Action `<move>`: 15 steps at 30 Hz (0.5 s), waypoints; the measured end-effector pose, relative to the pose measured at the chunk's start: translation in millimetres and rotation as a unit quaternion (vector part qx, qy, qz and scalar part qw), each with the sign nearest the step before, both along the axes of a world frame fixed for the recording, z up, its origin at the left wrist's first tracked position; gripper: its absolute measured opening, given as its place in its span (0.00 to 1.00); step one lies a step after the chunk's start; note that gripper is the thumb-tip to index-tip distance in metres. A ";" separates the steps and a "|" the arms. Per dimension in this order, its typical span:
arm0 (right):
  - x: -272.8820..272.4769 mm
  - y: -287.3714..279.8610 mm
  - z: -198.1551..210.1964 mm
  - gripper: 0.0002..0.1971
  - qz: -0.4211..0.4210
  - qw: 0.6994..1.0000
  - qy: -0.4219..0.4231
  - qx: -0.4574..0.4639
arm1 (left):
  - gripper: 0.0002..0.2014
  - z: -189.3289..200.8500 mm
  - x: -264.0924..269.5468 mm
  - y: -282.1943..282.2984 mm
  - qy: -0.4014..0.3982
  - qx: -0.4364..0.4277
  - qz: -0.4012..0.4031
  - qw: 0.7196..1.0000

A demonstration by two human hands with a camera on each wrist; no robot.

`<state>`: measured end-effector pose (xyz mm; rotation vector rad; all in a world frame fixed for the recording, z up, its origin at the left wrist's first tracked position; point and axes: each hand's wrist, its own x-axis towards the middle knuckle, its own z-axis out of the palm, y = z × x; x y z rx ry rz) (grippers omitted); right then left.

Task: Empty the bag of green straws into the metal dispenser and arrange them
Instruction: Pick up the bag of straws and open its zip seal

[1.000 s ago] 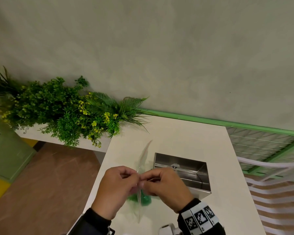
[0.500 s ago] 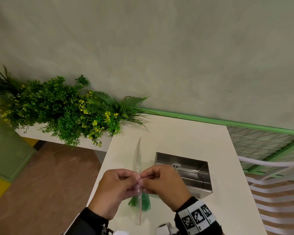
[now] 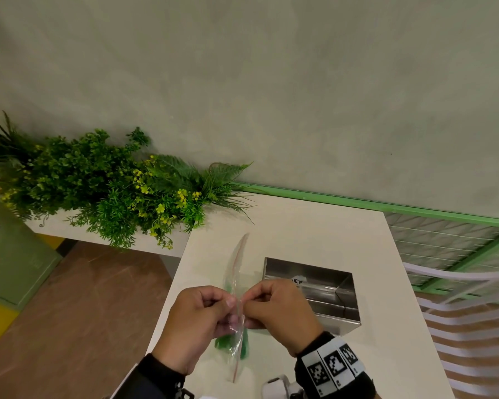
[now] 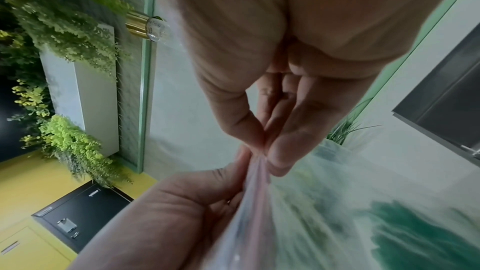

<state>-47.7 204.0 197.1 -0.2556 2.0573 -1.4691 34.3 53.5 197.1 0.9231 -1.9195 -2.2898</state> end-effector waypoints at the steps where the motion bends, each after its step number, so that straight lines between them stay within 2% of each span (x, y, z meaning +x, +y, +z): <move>1: -1.1 0.6 0.1 0.02 -0.010 1.000 0.013 0.013 | 0.09 -1.0 0.4 -1.5 -0.003 -0.022 0.006 1.000; 4: -10.2 9.3 -0.6 0.02 -0.046 0.993 0.077 0.075 | 0.10 1.0 3.1 -16.2 -0.016 -0.093 0.054 0.994; 7: -23.0 24.9 3.9 0.04 -0.088 0.982 0.123 0.113 | 0.07 15.3 11.3 -34.2 -0.027 -0.212 0.109 0.971; 9: -27.6 32.6 16.5 0.04 -0.107 0.979 0.132 0.114 | 0.07 29.8 18.1 -38.5 -0.040 -0.297 0.113 0.947; 11: -27.1 36.1 36.5 0.05 -0.106 0.979 0.148 0.089 | 0.08 48.7 24.0 -37.9 -0.027 -0.338 0.112 0.934; 13: -22.4 36.0 58.7 0.07 -0.086 0.979 0.175 0.062 | 0.13 69.5 29.9 -38.1 0.020 -0.310 0.126 0.942; 15: -19.9 35.4 68.9 0.09 -0.057 0.982 0.176 0.042 | 0.20 86.1 33.7 -38.9 0.061 -0.217 0.120 0.967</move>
